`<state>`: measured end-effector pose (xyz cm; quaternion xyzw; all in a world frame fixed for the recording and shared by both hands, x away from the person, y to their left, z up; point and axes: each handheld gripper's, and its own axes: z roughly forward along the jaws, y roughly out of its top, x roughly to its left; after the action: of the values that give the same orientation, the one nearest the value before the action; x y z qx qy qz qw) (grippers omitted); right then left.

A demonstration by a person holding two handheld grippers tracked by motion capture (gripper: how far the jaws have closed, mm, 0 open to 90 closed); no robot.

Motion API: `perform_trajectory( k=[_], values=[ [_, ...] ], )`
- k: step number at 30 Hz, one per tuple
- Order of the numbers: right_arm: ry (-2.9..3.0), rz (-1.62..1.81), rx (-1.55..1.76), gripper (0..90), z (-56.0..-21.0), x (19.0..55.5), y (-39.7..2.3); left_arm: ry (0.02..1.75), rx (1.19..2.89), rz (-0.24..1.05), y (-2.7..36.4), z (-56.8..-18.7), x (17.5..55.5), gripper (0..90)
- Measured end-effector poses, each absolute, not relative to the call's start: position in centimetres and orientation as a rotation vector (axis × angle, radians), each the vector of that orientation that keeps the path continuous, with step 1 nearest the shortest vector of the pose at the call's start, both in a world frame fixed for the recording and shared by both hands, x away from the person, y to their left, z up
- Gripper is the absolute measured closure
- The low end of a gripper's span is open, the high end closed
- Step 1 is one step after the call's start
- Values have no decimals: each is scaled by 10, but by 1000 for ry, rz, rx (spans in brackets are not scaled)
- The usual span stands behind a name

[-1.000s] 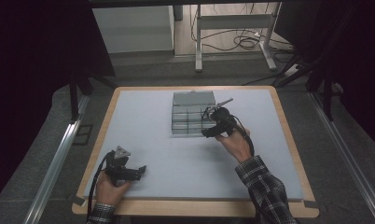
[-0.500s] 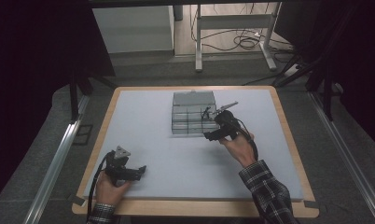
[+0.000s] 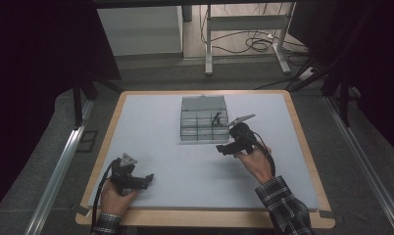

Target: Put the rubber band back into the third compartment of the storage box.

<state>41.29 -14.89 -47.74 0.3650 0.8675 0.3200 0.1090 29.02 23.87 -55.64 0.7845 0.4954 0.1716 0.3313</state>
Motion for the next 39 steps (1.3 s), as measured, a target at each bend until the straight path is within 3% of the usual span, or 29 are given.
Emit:
perform_trajectory(
  k=[24, 39],
  values=[
    [2535, 941, 1029, 137, -487, 375, -167, 1294, 2052, 449, 239, -556, 290, 0],
    [2500, 900, 1037, 133, -511, 350, -188, 1294, 2052, 450, 239, -556, 290, 0]
  ],
)
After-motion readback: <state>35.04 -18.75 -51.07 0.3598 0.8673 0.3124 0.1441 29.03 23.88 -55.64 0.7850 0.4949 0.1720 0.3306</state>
